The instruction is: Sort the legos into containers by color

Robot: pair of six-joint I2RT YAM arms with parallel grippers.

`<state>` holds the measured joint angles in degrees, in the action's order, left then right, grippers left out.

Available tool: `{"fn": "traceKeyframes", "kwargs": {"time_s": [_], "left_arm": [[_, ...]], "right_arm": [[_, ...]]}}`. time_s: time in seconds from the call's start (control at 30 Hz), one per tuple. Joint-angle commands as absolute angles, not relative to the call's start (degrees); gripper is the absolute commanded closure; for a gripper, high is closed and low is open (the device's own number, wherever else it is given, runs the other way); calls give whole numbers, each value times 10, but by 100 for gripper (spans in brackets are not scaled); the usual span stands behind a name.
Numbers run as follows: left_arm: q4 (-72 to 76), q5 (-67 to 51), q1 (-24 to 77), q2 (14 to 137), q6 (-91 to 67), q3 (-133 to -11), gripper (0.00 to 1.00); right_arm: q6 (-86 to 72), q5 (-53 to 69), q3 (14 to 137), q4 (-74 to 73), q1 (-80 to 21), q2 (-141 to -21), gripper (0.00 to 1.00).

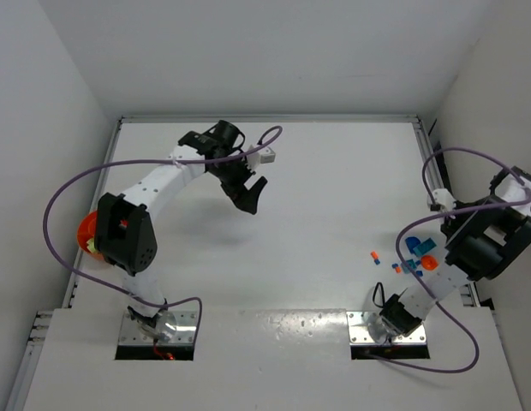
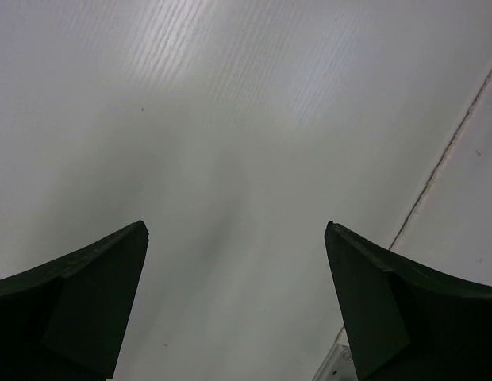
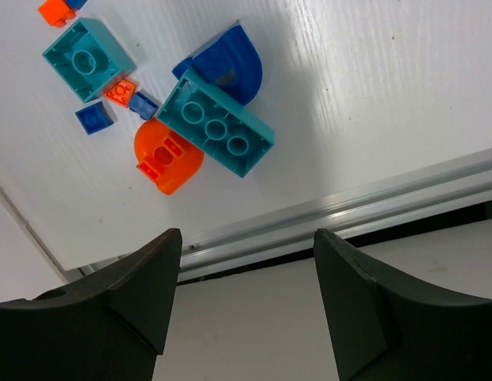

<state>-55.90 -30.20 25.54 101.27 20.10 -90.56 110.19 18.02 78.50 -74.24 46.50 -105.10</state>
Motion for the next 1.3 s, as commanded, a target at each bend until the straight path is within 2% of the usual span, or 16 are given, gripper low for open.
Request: {"fn": "traceKeyframes", "kwargs": {"time_s": [0.0,0.2,0.37,0.63,0.8,1.03,1.27], "left_arm": [[-541,-290,269,1023,178,-942,0],[-546,-272,285,1044,178,-968,0],[-546,-266,285,1038,178,-953,0],[-535,-261,280,1022,178,-914,0],[-535,-261,279,1022,178,-914,0],[-535,-250,279,1027,178,-920,0],[-535,-250,269,1027,178,-920,0]], "right_arm": [[1302,206,764,-769,479,-1049,32],[1423,222,687,-720,490,-1013,29],[1461,222,605,-643,478,-964,28],[1504,265,606,-599,483,-964,24],[1570,278,617,-599,489,-969,15],[1663,283,588,-576,489,-976,13],[1680,278,563,-544,478,-981,12]]}}
